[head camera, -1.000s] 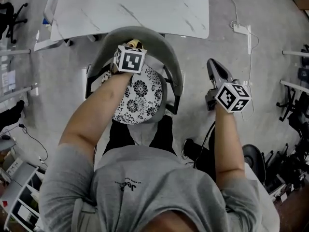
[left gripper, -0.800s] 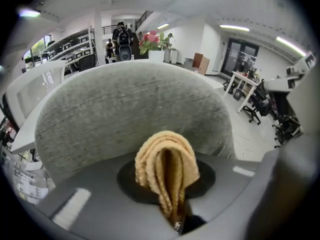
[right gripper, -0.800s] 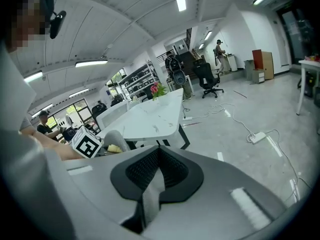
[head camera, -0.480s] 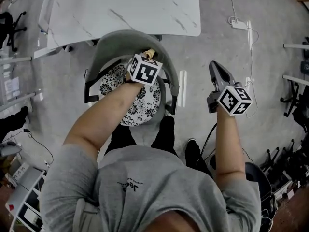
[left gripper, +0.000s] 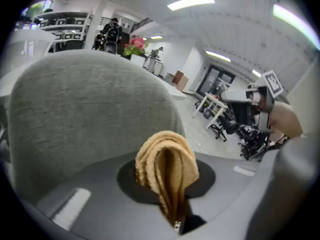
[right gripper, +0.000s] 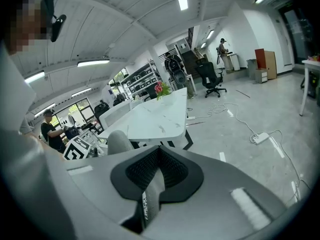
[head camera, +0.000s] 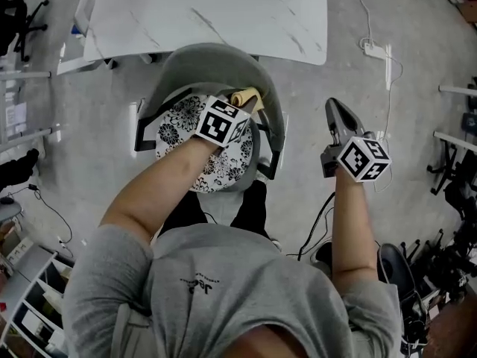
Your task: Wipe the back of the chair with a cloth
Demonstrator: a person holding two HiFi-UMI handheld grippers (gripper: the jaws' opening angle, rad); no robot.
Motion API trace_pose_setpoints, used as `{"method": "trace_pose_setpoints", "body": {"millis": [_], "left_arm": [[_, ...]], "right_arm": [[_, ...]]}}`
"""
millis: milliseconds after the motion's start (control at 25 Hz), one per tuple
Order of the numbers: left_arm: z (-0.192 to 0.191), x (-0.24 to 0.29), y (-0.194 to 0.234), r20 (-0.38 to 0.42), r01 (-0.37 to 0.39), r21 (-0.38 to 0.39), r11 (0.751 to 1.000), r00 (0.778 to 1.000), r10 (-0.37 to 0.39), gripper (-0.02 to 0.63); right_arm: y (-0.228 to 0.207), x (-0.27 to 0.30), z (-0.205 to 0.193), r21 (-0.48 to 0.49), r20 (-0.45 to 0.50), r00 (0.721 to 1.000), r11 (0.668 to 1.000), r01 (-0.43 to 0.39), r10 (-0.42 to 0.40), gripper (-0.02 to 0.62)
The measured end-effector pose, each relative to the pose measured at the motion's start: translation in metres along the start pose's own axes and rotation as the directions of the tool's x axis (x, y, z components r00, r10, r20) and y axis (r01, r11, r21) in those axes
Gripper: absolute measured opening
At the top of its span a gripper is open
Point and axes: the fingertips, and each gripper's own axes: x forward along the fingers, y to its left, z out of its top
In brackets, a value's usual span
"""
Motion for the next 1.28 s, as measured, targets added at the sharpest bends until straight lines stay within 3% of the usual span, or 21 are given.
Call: {"method": "trace_pose_setpoints", "body": {"millis": [80,160,360,520,640,760,1000,1160,1280], "left_arm": [[-0.01,-0.024,0.03,0.043,-0.047,-0.113,0.992,0.998,0.052,0.109],[-0.027,-0.051,0.07,0.059,-0.115,-0.233,0.966,0.989,0.132,0.109],[-0.082,-0.116,0.16,0.046,-0.265,-0.468,0.843,0.945,0.323,0.109],[-0.119,-0.144,0.202,0.008,-0.338,-0.576,0.744,0.908,0.418,0.109],[-0.125,-0.149,0.223,-0.005,-0.364,-0.611,0.703,0.89,0.456,0.109],[-0.121,-0.143,0.233,-0.017,-0.373,-0.617,0.693,0.886,0.462,0.109],[-0.111,-0.127,0.234,-0.039,-0.397,-0.597,0.697,0.882,0.469,0.109],[-0.094,-0.108,0.229,-0.062,-0.413,-0.557,0.72,0.886,0.46,0.109],[-0.079,-0.09,0.221,-0.07,-0.413,-0.509,0.755,0.894,0.442,0.109]], "right_arm": [[0.01,0.009,0.002,-0.014,-0.011,1.0,1.0,-0.013,0.013,0.003],[0.023,0.02,0.002,-0.022,-0.02,0.999,0.999,-0.026,0.025,0.003],[0.065,0.051,-0.005,-0.038,-0.048,0.996,0.997,-0.074,0.072,0.003],[0.091,0.07,-0.013,-0.042,-0.072,0.992,0.994,-0.106,0.102,0.003],[0.101,0.077,-0.015,-0.047,-0.083,0.991,0.993,-0.113,0.109,0.003],[0.104,0.078,-0.016,-0.049,-0.084,0.991,0.993,-0.107,0.103,0.003],[0.093,0.068,-0.018,-0.048,-0.081,0.993,0.995,-0.085,0.081,0.003],[0.074,0.058,-0.019,-0.036,-0.077,0.995,0.997,-0.061,0.059,0.003],[0.06,0.05,-0.017,-0.027,-0.066,0.997,0.999,-0.046,0.044,0.003]]}}
